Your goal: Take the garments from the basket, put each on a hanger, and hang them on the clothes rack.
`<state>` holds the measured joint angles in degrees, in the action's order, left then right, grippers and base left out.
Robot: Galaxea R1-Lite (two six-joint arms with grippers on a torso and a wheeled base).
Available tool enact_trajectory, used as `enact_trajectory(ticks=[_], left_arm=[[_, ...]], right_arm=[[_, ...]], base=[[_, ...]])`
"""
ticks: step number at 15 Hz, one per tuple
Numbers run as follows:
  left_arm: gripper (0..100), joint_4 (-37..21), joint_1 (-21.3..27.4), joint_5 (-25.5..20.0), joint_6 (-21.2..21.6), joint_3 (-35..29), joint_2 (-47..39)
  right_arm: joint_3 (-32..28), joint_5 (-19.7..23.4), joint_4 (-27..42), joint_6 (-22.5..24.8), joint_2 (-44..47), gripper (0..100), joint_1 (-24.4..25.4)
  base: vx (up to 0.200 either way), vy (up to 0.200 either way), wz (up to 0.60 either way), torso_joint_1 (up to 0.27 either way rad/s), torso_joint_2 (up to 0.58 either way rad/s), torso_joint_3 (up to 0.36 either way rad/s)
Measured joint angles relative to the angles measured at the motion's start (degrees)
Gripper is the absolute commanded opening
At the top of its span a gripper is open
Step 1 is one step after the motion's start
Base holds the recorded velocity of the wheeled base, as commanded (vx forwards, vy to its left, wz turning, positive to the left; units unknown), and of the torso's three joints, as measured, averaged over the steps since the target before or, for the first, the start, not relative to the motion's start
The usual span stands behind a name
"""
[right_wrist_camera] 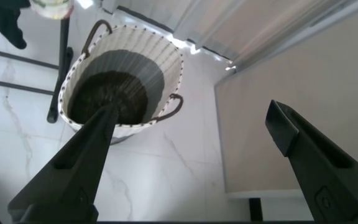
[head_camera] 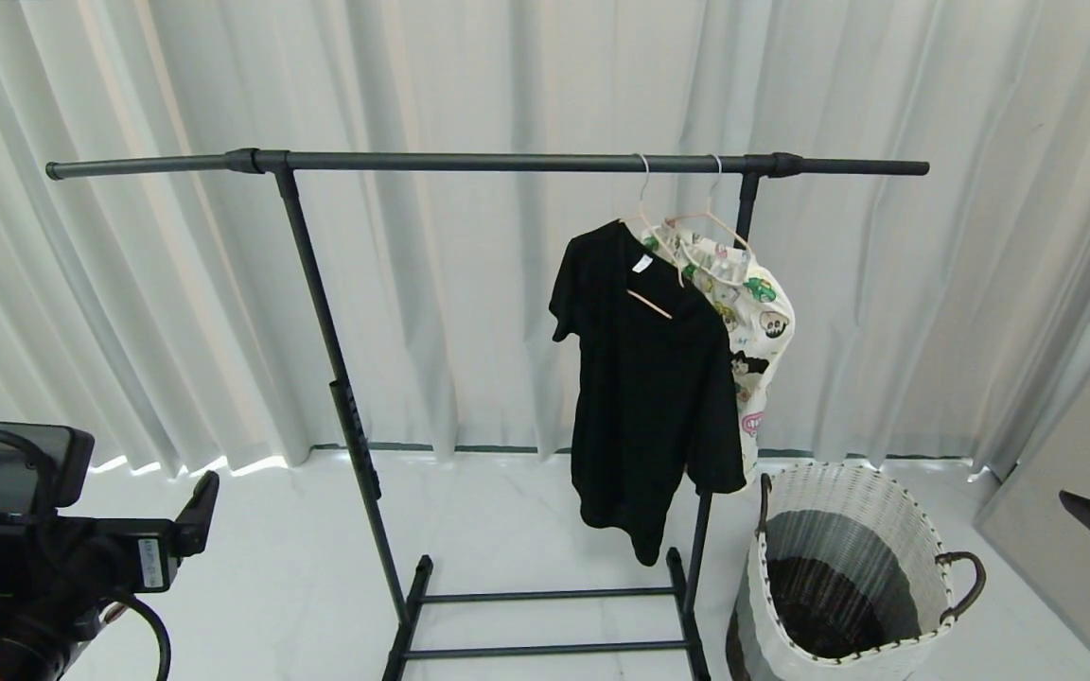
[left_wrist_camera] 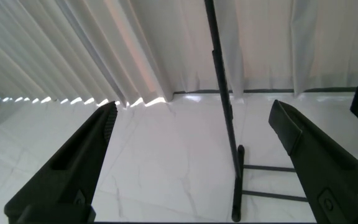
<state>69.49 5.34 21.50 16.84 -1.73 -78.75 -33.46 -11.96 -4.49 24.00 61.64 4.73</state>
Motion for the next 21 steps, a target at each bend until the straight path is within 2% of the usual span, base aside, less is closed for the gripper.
enact_trajectory(ticks=[8, 14, 17, 21], left_arm=[[100, -0.1, -3.9, 0.1, 0.3, 1.7, 3.7], [100, -1.5, -4.5, 1.8, 0.5, 1.7, 9.0], [100, -8.5, -4.5, 2.2, 0.2, 1.7, 16.8], [100, -24.1, -4.6, 4.5, 0.4, 1.7, 33.8]], right_arm=[[4.4, 0.0, -0.1, -0.1, -5.3, 100, -2.2], [13.3, 0.0, 0.0, -0.4, -17.0, 100, -5.0], [19.0, -0.9, 0.1, -2.0, -25.9, 100, -7.5], [26.1, -1.7, 1.0, -7.3, -40.7, 100, -11.2]], base=[[0.0, 0.0, 0.0, -0.192, 0.48, 0.288], [0.0, 0.0, 0.0, -0.049, 0.13, 0.081], [0.0, 0.0, 0.0, 0.0, 0.0, 0.0], [0.0, 0.0, 0.0, 0.0, 0.0, 0.0]])
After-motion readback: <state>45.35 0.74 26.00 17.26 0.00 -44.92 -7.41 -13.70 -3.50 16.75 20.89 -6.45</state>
